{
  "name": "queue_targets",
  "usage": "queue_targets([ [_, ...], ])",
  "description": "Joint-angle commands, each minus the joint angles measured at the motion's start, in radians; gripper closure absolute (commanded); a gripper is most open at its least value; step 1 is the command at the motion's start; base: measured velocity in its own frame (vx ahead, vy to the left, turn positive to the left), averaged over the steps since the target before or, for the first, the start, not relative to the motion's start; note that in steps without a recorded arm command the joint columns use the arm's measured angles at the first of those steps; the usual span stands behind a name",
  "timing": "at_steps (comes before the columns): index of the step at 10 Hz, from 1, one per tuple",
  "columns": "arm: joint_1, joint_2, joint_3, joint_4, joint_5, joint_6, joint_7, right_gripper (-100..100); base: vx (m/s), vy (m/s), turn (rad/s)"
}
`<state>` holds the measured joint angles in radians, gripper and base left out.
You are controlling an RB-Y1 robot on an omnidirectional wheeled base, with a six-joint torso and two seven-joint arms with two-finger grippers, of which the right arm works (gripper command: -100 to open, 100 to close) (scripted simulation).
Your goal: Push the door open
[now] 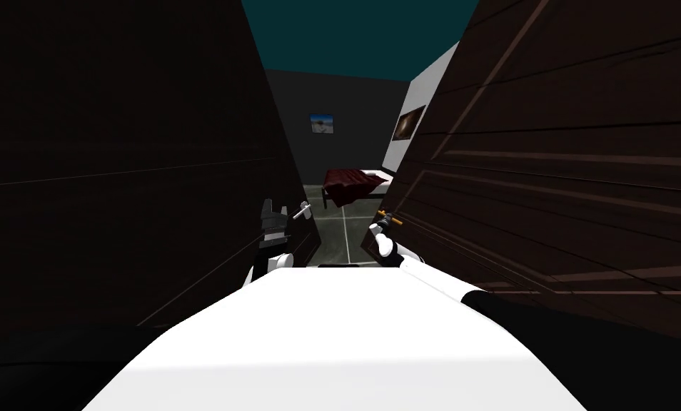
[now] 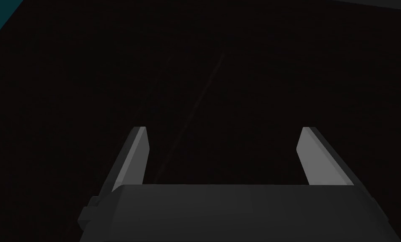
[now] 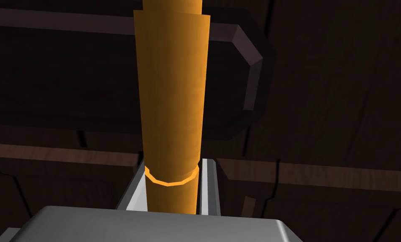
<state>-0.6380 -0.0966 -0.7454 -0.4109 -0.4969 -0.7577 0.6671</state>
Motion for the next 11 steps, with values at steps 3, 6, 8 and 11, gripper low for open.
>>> queue_targets([
  [3, -0.019, -0.014, -0.038, 0.035, -0.022, -0.059, 0.026, 100, 0.130, -0.051, -0.019],
  [6, -0.021, -0.013, -0.052, 0.035, -0.030, -0.071, 0.039, 100, 0.091, -0.038, -0.015],
  [8, -0.023, -0.011, -0.071, 0.036, -0.041, -0.087, 0.058, 100, 0.145, -0.046, -0.026],
  [11, -0.019, -0.014, -0.095, 0.034, -0.057, -0.106, 0.073, 100, 0.112, -0.052, -0.010],
])
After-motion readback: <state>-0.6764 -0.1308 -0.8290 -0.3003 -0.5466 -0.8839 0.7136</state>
